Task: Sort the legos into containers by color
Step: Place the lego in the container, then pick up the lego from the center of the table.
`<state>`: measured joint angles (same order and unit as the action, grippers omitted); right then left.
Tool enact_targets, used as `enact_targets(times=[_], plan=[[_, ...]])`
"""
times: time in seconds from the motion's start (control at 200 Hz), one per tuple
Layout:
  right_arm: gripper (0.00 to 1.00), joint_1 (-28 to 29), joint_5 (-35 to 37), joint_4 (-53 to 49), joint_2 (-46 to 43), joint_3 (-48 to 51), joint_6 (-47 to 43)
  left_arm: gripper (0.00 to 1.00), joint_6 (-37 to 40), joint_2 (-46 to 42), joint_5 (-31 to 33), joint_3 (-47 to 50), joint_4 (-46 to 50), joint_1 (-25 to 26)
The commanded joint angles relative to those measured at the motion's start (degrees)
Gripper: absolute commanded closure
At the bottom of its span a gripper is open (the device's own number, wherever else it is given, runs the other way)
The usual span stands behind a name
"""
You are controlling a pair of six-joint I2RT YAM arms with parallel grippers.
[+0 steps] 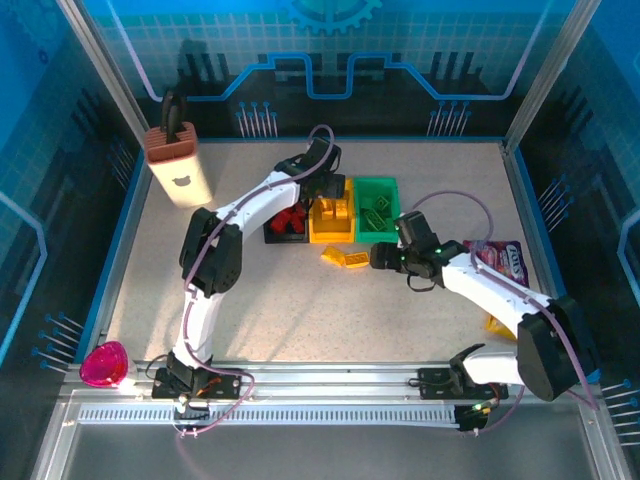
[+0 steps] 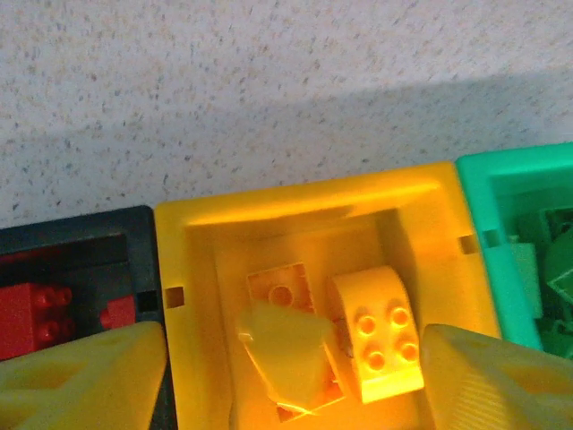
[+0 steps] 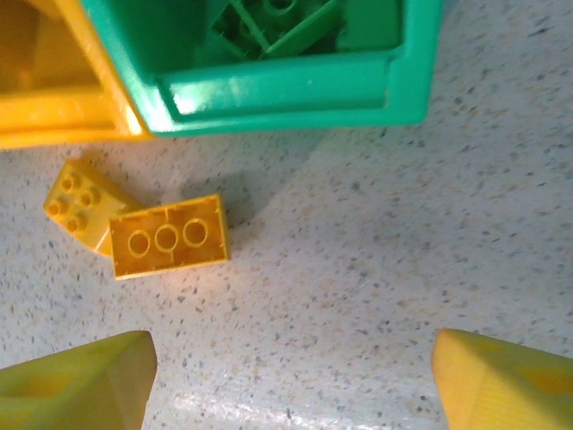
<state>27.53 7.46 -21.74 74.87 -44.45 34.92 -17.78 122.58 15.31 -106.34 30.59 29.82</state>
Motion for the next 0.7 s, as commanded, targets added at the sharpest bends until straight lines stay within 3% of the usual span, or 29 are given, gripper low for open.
enact_targets(times=[0.0, 0.185, 0.375, 0.695], plan=[[0.17, 1.55, 1.35, -0.06, 2.59, -2.31, -0.42, 0.20, 0.55, -8.66, -2.36, 6.06, -2.91, 0.78], [0.17, 2.80, 0.51, 0.44, 7.29, -5.09, -0.72, 0.15, -1.36, -14.96, -3.01, 13.35, -3.71, 1.02], [0.16, 2.97, -2.33, 0.54, 14.76, -10.63, -1.89, 0.16, -3.20, -25.97, -3.68, 30.04, -11.36, 2.77], [0.18, 3.31, -5.48, -0.06, 25.47, -17.49, -2.57, 0.17, -5.39, -39.04, -2.69, 48.65, -15.45, 3.52]])
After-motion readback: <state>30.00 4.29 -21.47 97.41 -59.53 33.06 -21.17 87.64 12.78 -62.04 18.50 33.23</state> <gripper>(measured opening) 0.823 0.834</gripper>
